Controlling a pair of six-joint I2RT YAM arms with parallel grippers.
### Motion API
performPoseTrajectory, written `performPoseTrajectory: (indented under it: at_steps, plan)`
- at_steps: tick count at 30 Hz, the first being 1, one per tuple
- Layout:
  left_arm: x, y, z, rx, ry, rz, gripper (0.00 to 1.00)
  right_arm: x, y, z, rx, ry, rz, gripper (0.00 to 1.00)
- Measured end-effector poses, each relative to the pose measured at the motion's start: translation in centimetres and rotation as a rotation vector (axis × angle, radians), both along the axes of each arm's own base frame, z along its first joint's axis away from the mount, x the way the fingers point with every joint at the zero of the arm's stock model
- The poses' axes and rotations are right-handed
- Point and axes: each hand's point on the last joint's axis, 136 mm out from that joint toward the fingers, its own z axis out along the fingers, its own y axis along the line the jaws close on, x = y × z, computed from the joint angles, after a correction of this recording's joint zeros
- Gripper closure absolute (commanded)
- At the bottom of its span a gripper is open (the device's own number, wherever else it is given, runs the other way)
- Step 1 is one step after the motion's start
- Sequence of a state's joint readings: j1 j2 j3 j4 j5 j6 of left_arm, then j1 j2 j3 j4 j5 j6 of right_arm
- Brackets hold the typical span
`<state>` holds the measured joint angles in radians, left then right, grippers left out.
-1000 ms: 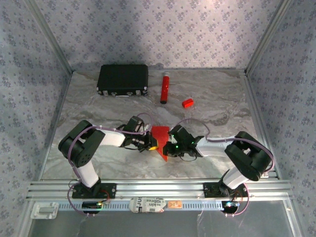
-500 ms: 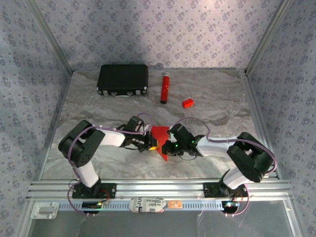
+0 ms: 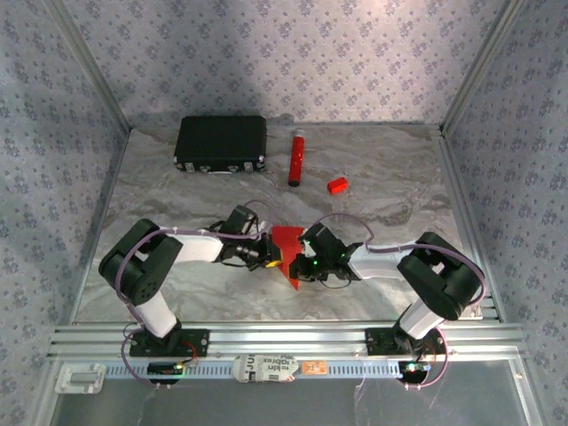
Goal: Fold a paper plane with a square sheet of paper (pick it up from the middle)
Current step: Third fold the triangle at the center of the table.
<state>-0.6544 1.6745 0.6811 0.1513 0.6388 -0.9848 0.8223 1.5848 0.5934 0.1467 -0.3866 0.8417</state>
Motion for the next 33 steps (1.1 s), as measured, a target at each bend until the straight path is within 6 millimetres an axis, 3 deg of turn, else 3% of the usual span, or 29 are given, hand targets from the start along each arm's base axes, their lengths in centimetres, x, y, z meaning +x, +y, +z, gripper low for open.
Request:
performPoseTrajectory:
  at_steps: [7,13,33]
  plan:
    - [-0.8,-0.8,0.9,-0.016,-0.02,-0.03,1.0,0.0,0.0,0.0,-0.005,0.001,0.002,0.99]
    - [-1.2,-0.5,-1.4,0.033,0.019,-0.027,1.0,0.0,0.0,0.0,-0.007,0.002,0.002,1.0]
    - [2.1,2.5,-1.6,0.05,0.057,0.047,1.0,0.4,-0.5,0.1,-0.024,-0.033,0.005,1.0]
